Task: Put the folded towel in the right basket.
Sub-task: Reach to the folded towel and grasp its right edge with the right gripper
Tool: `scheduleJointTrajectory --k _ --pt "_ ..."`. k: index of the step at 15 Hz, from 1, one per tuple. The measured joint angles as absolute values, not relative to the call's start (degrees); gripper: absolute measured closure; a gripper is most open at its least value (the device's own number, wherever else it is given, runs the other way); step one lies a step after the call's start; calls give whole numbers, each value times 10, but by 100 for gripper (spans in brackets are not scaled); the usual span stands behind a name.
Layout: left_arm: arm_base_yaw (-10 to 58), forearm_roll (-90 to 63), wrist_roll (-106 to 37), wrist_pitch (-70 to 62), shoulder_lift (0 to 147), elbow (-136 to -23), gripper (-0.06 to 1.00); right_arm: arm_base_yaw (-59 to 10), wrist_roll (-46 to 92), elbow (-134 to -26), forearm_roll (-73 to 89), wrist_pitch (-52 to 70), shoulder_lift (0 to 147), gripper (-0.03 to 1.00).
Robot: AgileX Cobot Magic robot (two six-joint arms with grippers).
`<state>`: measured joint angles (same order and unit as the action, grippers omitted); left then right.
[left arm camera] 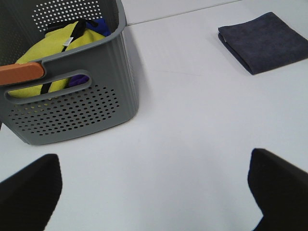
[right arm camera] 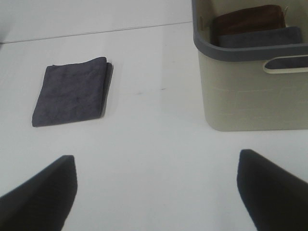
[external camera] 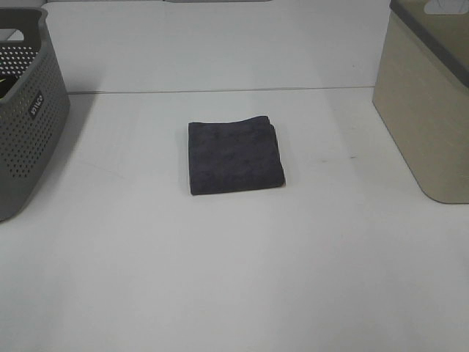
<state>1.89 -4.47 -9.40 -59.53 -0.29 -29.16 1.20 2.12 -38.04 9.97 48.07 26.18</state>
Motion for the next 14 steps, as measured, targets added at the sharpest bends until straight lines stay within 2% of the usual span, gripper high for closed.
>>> scheduleJointTrajectory --k 2,6,14 --pt "19 -45 -94 -595 -3 -292 -4 12 52 -458 127 470 407 14" --pt "19 -45 -94 -595 -3 -292 -4 12 151 -599 175 472 603 15" --pt "19 -45 -94 -595 -3 -292 -4 -3 183 -846 263 542 910 18"
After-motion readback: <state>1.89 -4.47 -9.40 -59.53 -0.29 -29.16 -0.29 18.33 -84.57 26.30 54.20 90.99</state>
